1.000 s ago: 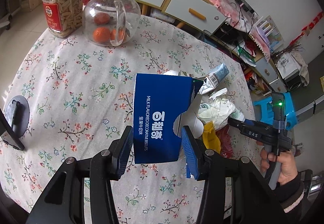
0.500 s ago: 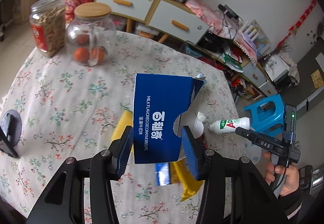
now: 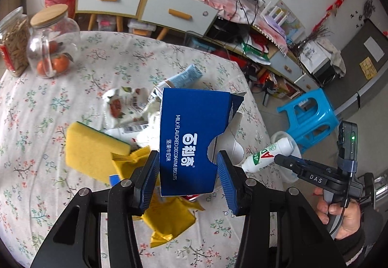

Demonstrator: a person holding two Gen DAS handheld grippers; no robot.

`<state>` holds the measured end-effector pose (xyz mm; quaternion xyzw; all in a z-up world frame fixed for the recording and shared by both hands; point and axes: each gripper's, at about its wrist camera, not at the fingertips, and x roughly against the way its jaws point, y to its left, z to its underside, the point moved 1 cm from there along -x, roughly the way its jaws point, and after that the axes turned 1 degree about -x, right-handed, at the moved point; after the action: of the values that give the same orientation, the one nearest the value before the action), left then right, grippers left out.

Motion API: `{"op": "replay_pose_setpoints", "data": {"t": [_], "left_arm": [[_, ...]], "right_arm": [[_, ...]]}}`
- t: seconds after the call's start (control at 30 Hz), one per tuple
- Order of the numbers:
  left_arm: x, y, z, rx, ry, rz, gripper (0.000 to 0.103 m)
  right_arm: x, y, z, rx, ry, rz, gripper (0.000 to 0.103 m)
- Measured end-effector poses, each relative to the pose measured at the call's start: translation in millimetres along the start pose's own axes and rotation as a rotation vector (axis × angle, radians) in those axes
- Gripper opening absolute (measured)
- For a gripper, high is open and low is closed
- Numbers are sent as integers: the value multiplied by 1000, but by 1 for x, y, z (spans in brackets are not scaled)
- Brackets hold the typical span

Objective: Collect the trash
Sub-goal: 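Carry the box and bottle over the white bin and open both tools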

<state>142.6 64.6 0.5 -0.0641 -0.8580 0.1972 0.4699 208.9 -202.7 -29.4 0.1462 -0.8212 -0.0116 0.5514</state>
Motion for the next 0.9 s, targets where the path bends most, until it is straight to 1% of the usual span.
{"op": "replay_pose_setpoints", "data": {"t": [0.07,0.2,0.3,0.37,0.5,0.57,0.67,0.7,0.77,0.83,0.9], "left_arm": [[-4,-5,1,-7,6,-1,51],[-10,-10,2,-3,6,-4,50],[-15,-16,0,-2,6,1,50],[-21,-26,2,-18,11,8,50],[-34,-54,6,-76,27,23,50],[-43,-71,8,-114,37,25,50],[-63,-106,12,-207,64,11,51],[-69,-115,14,-228,72,12,51],[-85,-139,16,-267,92,23,51],[-99,-160,18,-293,104,42,51],[-118,-184,20,-329,108,56,51]], "right_arm": [[3,-2,1,-10,-5,-8,33],[11,-7,-2,-11,-37,12,33],[20,-18,-4,-36,-68,24,33],[28,-33,-5,-62,-94,47,33],[51,-79,-2,-168,-152,105,33],[65,-109,2,-234,-184,158,33],[79,-154,11,-320,-209,241,33],[81,-170,15,-355,-206,256,33],[78,-194,23,-413,-190,256,33],[69,-216,29,-465,-154,246,33],[59,-230,34,-496,-120,240,33]]}}
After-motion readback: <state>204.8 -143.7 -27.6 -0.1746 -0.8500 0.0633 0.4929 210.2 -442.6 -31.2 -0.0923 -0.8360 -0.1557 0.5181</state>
